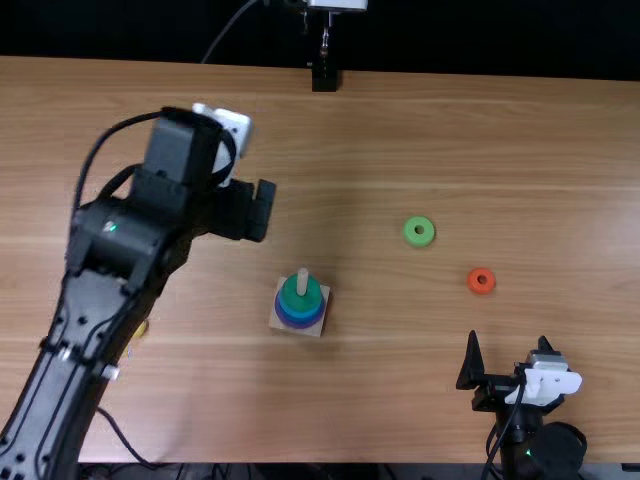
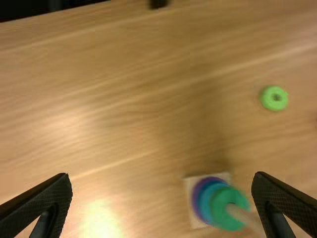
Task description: Build the Hanoi tower: stack the rings onto the peg from bottom to top in this color order: purple, dark blue, light blue, dark green, light green, yellow, orange.
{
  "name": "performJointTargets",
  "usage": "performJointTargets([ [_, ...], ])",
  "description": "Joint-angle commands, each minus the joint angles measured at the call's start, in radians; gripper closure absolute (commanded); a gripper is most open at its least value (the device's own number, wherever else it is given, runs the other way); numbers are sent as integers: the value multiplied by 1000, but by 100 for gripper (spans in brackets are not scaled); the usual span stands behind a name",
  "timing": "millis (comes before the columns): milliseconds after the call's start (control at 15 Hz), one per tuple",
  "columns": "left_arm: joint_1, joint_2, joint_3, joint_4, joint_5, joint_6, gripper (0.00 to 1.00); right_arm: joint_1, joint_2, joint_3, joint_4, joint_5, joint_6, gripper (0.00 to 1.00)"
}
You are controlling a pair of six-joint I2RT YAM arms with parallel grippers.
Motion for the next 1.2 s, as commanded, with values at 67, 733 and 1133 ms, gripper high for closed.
performJointTargets([
  [67,64,-135,-151,77,-180,11,0,-10,-13,-68,-76,11,-1,0],
  [733,281,-817,-941,658,-55,20,0,-10,-13,-68,-76,11,-1,0],
  [1133,271,-1293,-1402,717,-31,20,0,-10,-13,-68,-76,11,-1,0],
])
